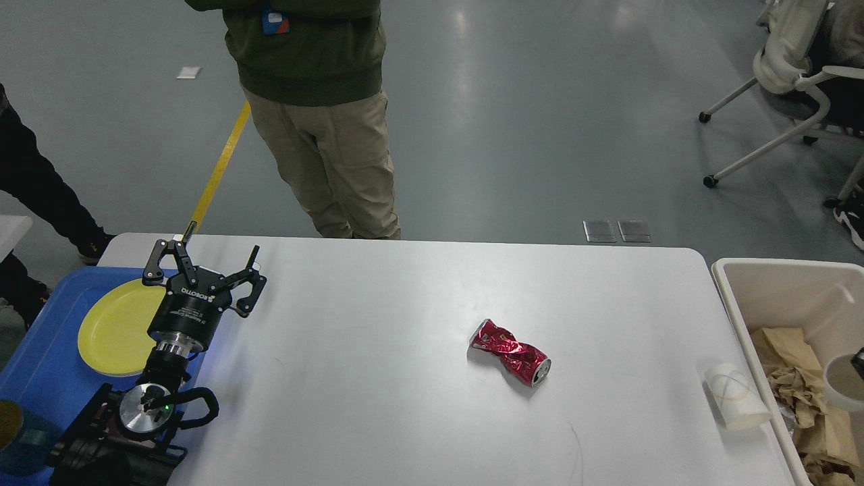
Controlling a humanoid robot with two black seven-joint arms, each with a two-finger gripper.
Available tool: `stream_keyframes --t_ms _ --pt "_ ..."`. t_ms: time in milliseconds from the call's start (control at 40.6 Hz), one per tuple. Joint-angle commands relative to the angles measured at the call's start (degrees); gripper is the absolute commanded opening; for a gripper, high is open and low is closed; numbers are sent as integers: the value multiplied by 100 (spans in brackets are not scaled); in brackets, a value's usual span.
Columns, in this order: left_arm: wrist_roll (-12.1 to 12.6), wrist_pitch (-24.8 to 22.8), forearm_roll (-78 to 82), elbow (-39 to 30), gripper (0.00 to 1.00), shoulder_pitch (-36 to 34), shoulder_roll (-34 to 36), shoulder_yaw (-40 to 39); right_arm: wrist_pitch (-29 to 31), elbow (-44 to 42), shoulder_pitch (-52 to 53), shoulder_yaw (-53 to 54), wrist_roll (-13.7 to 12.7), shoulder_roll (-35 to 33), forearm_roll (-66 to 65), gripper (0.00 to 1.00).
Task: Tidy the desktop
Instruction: 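Lower the right gripper into the bin and release the cup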
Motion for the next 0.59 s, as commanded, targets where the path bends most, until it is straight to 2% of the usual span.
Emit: stream_keyframes --t_ms 0,271,345,567 --pt "0 -1 0 0 96 0 0 0 -381 -776 -1070 509 -7 231 -8 0" --pt "0 8 0 0 96 0 0 0 -382 -3598 -3259 1405 -148 1357 80 0" --pt "0 -1 0 0 96 0 0 0 -382 -3976 -3576 1590 -200 1515 80 0" --pt "0 -1 0 0 96 0 0 -9 -399 -4021 -3796 1634 -306 1647 80 0"
